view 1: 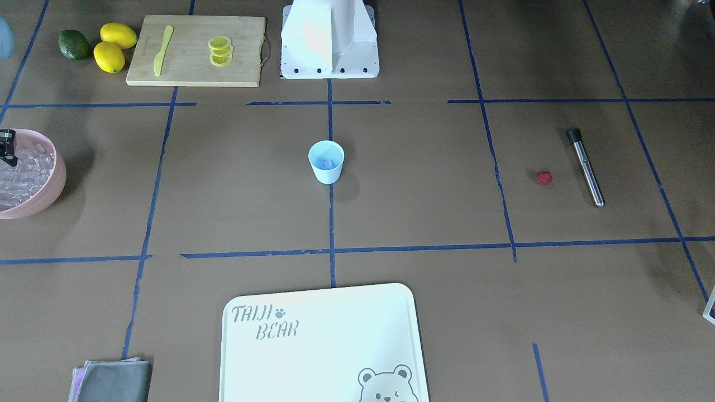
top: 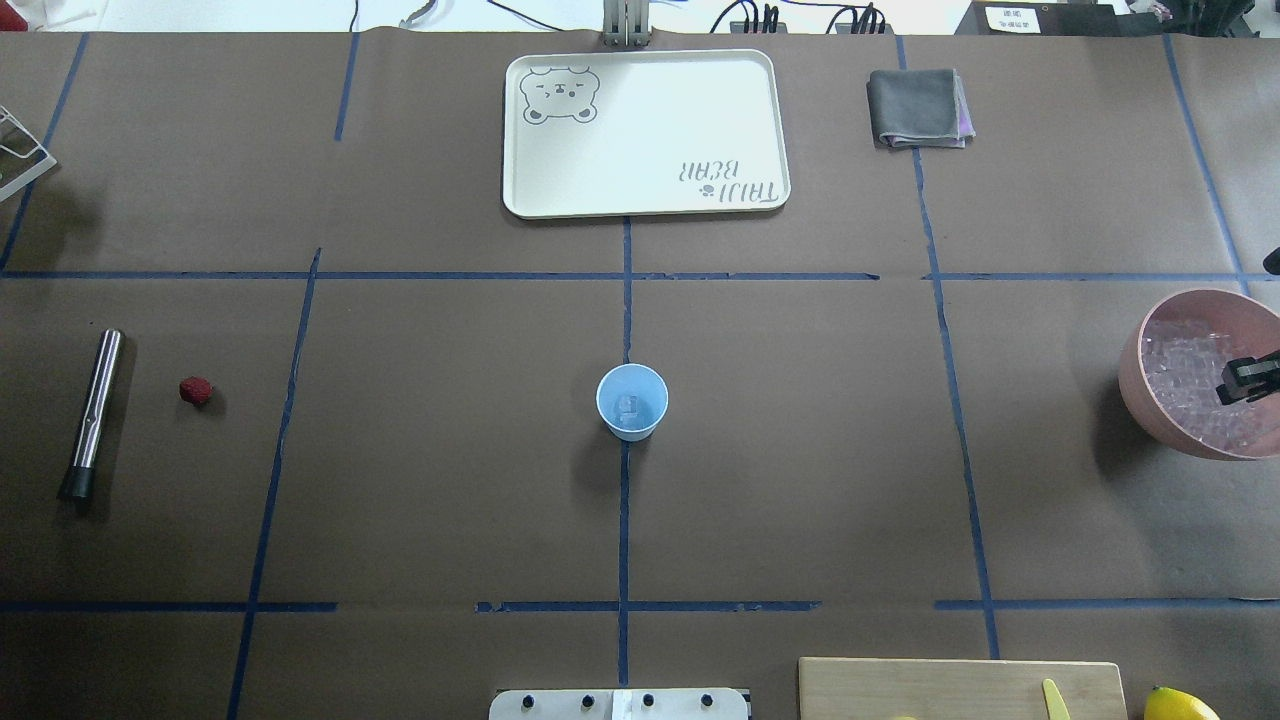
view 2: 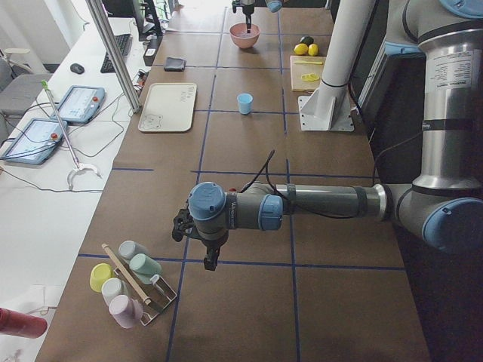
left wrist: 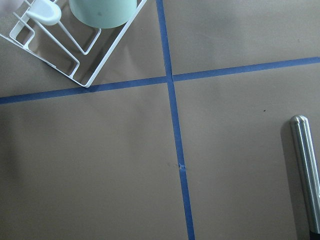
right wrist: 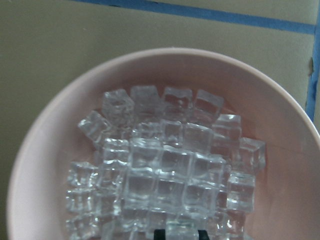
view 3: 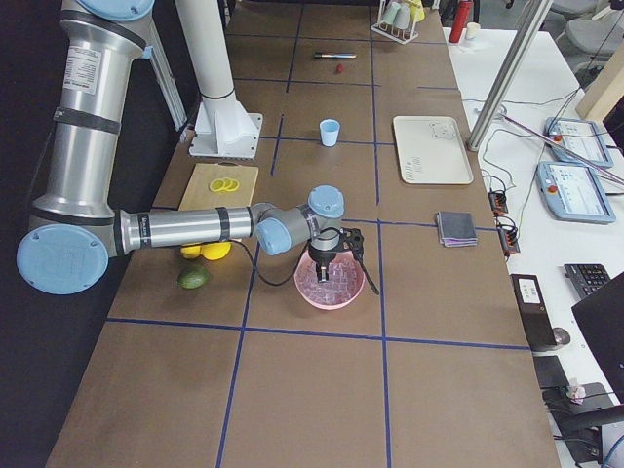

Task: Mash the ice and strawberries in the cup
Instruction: 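Carry the ice cube over the blue cup and release it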

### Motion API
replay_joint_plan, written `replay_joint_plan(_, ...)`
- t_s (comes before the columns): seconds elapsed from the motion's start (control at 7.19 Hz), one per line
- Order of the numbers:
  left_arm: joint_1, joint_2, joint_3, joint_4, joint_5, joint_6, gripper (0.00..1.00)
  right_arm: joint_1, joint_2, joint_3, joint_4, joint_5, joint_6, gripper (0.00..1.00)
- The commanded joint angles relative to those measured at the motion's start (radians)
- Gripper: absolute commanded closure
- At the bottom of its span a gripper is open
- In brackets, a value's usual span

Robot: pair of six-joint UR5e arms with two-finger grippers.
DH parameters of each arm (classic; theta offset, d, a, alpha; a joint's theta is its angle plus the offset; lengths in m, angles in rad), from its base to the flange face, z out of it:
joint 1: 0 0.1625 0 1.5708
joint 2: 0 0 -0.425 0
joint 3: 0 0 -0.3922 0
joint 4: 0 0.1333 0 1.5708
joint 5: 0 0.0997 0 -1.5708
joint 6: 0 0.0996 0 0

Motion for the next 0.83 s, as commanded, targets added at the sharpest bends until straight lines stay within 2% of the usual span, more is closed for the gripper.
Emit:
replay_joint_plan(0.0,0.0,0.0,-0.002,0.0,0.0,0.0,0.0,0.004,0.014,0.152,-0.072,0.005,-0.002,1.0)
replay_joint_plan(0.14,0.0,0.0,-0.002,0.001,0.0,0.0,0.0,0.001,0.064,0.194,-0.084,0.008,0.009,0.98)
replay_joint_plan(0.28,0.0,0.0,-0.002,0.001,0.0,0.0,0.0,-0.027,0.147,0.205,-0.112,0.002,0.106,0.98)
replay_joint_plan(0.42,0.0,0.0,-0.009,0.001,0.0,0.0,0.0,-0.132,0.254,0.201,-0.141,-0.034,0.276,1.0)
replay_joint_plan(0.56,0.0,0.002,-0.015,0.004,0.002,0.0,0.0,-0.224,0.392,0.198,-0.253,-0.091,0.373,1.0)
replay_joint_plan(0.7,0.0,0.002,-0.014,0.004,0.002,0.0,0.0,-0.292,0.598,0.191,-0.494,-0.129,0.382,1.0)
